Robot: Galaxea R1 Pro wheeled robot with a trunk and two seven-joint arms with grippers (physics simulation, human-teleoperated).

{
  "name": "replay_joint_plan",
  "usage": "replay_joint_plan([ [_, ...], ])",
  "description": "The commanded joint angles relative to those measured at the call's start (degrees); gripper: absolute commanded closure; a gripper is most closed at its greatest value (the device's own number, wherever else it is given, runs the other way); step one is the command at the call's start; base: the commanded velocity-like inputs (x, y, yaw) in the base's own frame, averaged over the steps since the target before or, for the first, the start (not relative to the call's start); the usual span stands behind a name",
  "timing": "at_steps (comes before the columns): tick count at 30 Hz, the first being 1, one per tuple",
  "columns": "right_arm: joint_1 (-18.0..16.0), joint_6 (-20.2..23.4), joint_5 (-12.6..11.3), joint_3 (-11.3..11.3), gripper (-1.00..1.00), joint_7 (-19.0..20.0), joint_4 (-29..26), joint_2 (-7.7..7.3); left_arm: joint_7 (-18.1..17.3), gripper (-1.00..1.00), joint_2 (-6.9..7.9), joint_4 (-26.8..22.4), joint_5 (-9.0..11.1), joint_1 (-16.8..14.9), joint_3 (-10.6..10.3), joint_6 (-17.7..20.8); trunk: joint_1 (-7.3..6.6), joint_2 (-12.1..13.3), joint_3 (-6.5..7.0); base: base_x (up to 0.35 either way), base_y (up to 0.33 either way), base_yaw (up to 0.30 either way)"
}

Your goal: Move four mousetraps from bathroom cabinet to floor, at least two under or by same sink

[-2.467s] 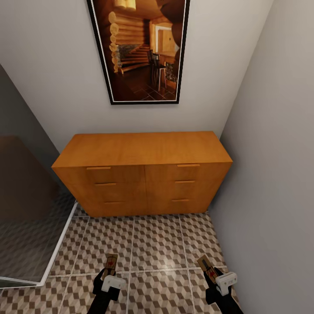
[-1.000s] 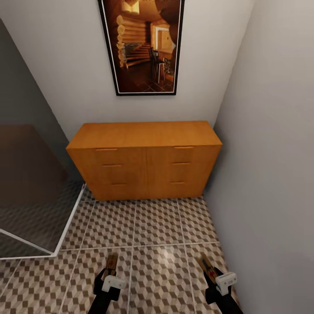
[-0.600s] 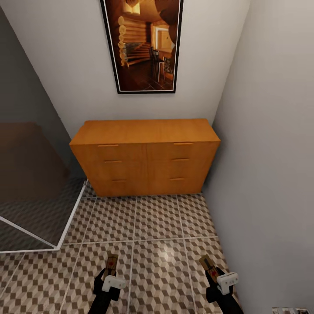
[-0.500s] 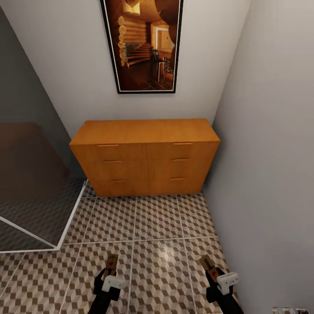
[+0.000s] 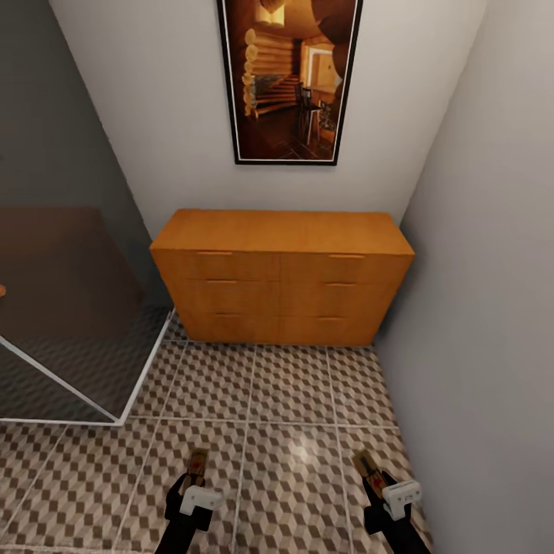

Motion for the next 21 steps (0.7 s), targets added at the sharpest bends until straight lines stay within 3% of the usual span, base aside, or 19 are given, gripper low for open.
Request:
replay_joint_plan([
  [1,-0.02,-0.14,-0.33,0.1,1.0,0.21,0.01,-0.04,0.47,1.0,0.03,-0.03,0.2,-0.05,-0.5,-0.08,0.03,-0.1,-0.09,0.0,0.0,0.285],
  [21,-0.02,-0.05,-0.25,0.27,1.0,-2.73,0.01,0.13,0.47,1.0,0.03,0.05,0.2,-0.05,-0.5,-0.08,0.03,-0.1,-0.09,0.0,0.0,0.261],
])
